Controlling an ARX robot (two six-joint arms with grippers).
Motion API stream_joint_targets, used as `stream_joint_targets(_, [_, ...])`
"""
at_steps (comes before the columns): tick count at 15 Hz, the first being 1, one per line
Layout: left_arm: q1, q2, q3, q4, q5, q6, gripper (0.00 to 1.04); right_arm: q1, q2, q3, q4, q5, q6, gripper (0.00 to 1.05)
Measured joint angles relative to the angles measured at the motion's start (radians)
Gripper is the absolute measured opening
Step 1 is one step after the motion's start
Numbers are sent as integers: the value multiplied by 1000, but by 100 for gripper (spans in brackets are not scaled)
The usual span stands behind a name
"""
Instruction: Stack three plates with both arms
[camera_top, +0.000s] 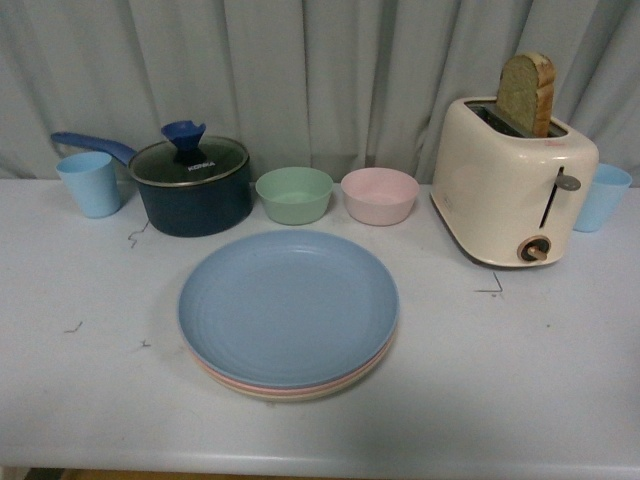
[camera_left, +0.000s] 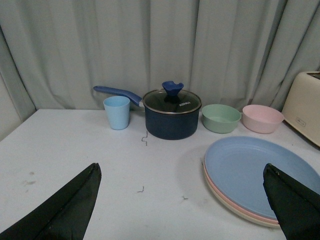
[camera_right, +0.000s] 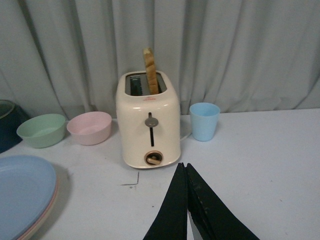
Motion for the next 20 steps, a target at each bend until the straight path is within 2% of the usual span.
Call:
stream_joint_targets(11, [0,0,0,0,0,0,98,-13,-602,-83,-502,-6,0,2])
stream_joint_targets(20, [0,0,0,0,0,0,98,-13,-871,-83,-763,-6,0,2])
